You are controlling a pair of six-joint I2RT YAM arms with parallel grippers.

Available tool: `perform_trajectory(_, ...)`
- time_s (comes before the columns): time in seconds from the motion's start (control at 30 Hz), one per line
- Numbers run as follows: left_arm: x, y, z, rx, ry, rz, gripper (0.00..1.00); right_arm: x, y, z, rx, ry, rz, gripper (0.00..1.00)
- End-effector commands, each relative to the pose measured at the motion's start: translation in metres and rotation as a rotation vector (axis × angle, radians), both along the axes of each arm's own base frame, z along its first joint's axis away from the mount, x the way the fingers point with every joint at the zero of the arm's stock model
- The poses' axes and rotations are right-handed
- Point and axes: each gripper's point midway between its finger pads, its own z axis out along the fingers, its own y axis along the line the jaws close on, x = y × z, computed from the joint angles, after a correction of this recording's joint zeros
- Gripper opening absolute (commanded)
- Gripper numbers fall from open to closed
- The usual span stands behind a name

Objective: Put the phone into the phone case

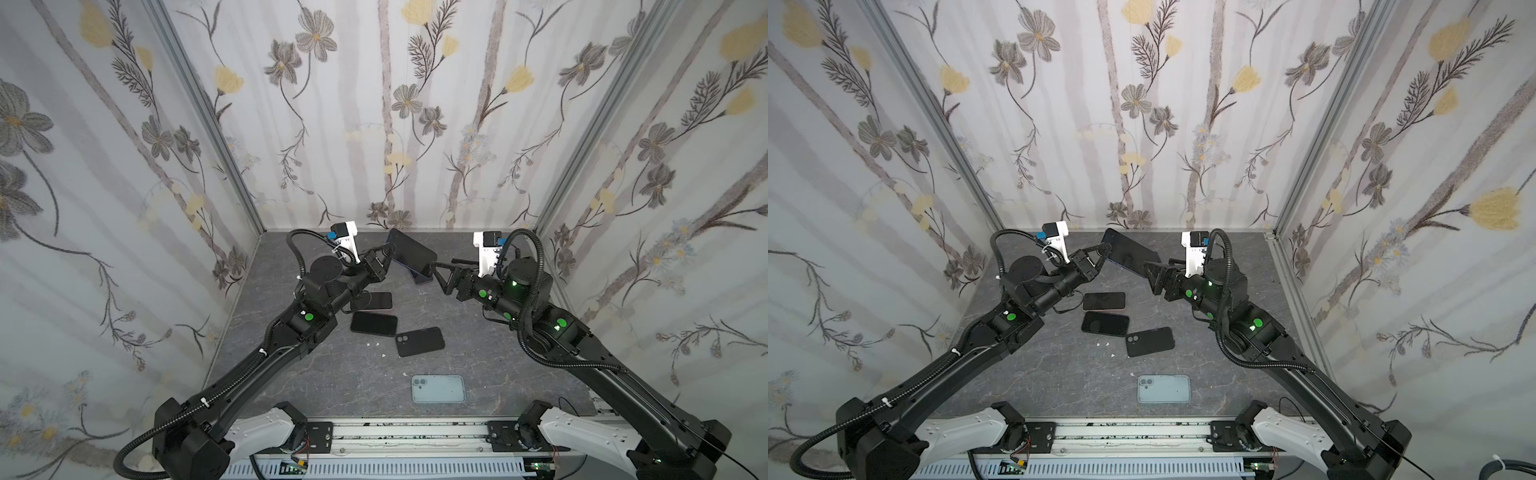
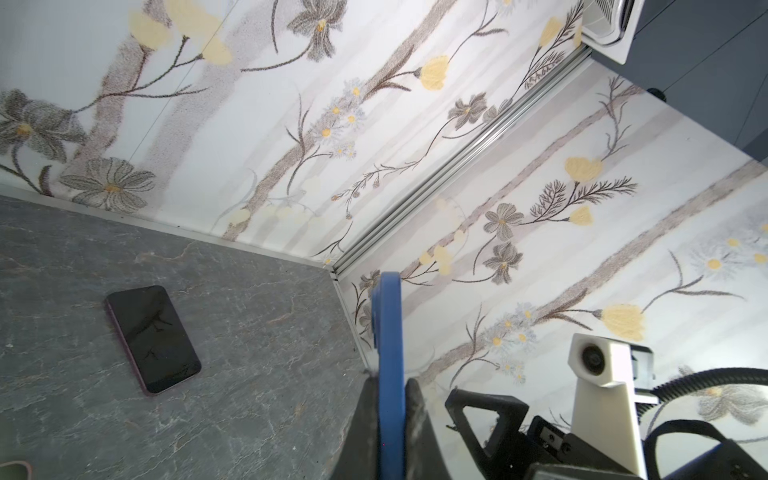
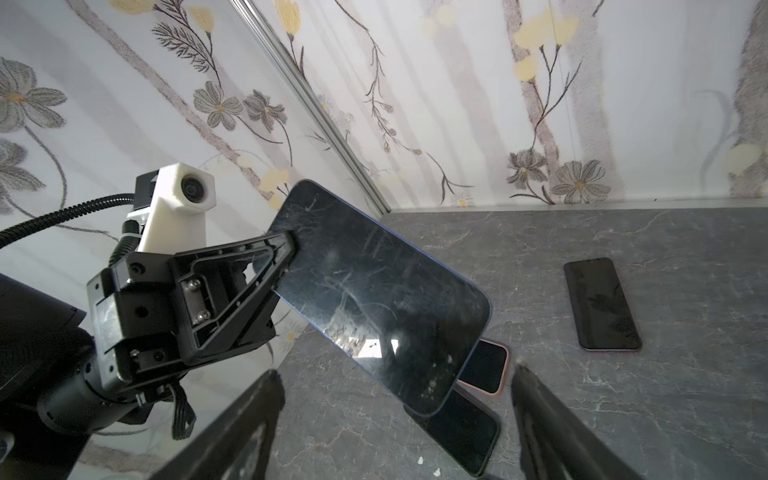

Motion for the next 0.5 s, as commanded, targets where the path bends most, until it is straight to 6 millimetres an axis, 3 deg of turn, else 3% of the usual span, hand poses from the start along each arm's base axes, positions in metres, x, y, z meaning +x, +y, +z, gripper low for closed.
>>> perform_trajectory(0.0, -0.008, 0.009, 0.040, -0.149, -0.093, -0.002, 0.00, -0.007, 0.012, 0.013, 0.085, 0.007, 0.073, 0.82)
perform_trajectory(0.47, -0.027, 0.024, 0.061, -0.325, -0.167, -0.039, 0.00, -0.019, 0.027, 0.038, 0.186, -0.027, 0.216, 0.69)
